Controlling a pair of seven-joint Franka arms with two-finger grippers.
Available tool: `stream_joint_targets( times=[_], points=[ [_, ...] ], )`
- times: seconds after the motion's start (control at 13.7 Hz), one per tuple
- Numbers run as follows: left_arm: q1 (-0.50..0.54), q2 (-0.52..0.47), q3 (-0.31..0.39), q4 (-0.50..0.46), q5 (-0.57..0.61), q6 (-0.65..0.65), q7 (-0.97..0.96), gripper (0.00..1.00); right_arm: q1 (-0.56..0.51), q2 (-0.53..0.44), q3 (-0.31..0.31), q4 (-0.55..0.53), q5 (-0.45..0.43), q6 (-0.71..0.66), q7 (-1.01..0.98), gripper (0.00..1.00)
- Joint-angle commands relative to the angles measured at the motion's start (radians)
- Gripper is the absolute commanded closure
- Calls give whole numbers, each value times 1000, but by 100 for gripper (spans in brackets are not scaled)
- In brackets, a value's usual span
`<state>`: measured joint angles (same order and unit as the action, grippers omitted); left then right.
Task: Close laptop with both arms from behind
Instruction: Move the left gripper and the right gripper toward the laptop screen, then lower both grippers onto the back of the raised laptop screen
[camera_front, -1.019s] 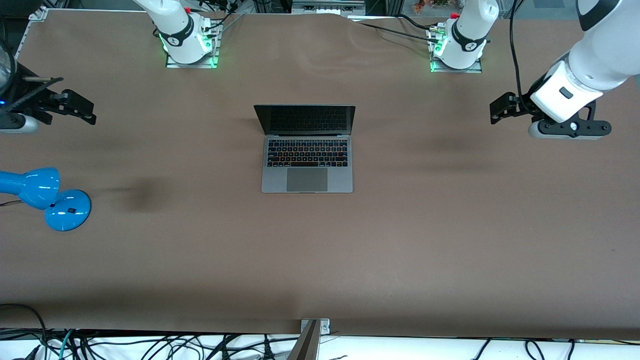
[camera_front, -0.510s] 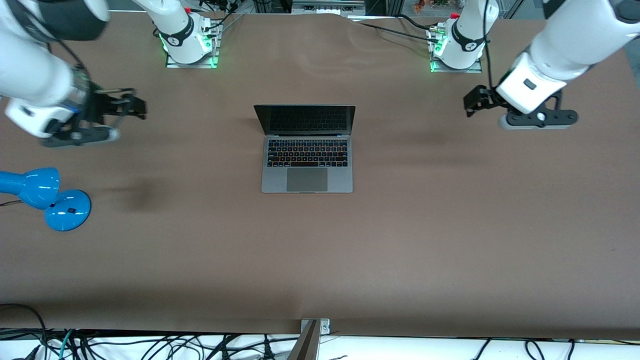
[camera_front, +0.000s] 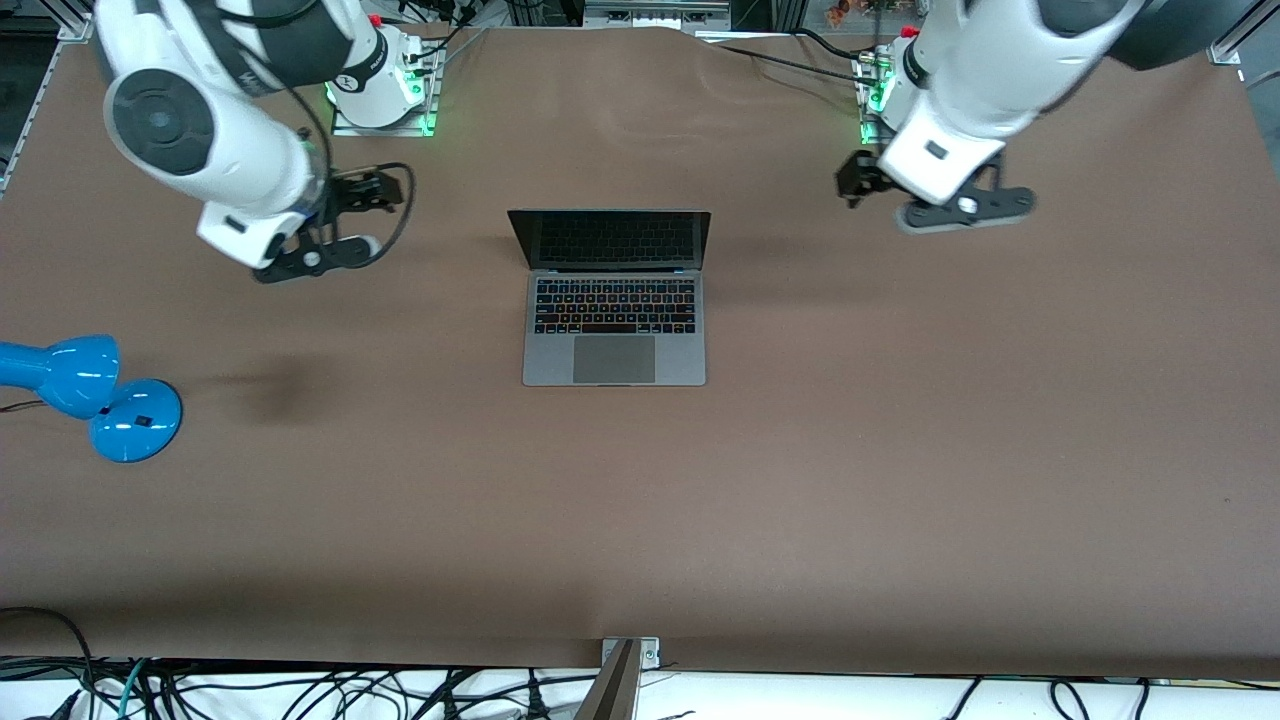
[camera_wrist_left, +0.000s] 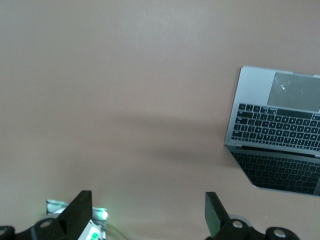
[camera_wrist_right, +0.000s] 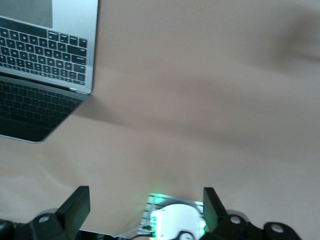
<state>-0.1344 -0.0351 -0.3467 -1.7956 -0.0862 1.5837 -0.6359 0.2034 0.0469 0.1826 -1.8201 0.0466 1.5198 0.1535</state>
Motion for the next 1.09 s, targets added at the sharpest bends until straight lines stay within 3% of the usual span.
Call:
stream_joint_targets(
  times=[0.0, 0.15, 0.36, 0.51, 0.58, 0.66, 0.73, 0.8, 0.87, 1.02],
  points=[
    [4, -22, -96, -88, -26, 74, -100, 4, -5, -67, 87, -117, 24, 55, 156, 0],
    [1, 6, -135, -108, -94, 107, -166, 6, -5, -117, 155, -212, 25, 120, 245, 0],
    [-2, 84, -199, -107, -118, 125, -283, 6, -5, -186, 193, -329, 140, 203, 294, 0],
    [-4, 141, -244, -106, -133, 174, -355, 7, -5, -182, 262, -347, 147, 247, 401, 13],
    [-4, 173, -264, -103, -133, 195, -388, 10, -5, -171, 297, -358, 147, 281, 441, 31],
    [-5, 201, -282, -102, -133, 220, -422, 14, -5, -159, 326, -369, 147, 322, 455, 75],
    [-5, 228, -297, -102, -133, 238, -442, 17, -5, -150, 343, -369, 147, 333, 465, 100],
    [-7, 250, -305, -102, -133, 252, -446, 28, -5, -139, 348, -366, 147, 333, 466, 100],
    [-17, 262, -307, -103, -133, 266, -446, 46, -5, -139, 350, -366, 147, 333, 465, 100],
    [-27, 281, -307, -103, -133, 288, -447, 91, -2, -116, 362, -366, 147, 368, 468, 100]
  ],
)
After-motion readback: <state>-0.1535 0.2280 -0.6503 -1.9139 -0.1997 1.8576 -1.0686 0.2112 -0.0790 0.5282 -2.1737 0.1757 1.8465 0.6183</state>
